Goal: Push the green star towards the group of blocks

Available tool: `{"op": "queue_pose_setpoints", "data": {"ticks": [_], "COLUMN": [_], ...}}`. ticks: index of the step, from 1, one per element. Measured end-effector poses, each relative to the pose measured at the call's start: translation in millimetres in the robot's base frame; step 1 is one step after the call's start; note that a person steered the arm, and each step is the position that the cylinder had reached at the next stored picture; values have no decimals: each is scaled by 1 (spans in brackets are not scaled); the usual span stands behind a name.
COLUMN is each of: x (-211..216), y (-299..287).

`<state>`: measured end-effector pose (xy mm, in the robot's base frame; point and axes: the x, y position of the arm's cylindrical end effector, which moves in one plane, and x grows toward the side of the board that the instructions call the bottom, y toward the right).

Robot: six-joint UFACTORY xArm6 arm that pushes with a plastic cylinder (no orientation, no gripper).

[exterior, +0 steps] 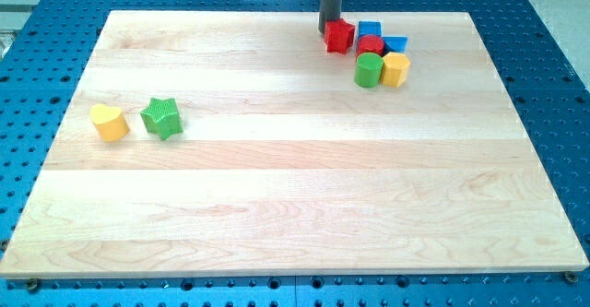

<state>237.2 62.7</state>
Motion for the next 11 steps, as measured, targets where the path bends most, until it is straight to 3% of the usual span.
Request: {"op": "queue_pose_setpoints", "data": {"ticks": [1,2,3,4,6,8,10,11], "x": [1,11,40,112,218,192,119,119], "y": [-17,-93,-228,-334,-329,-199,-148,-135]}}
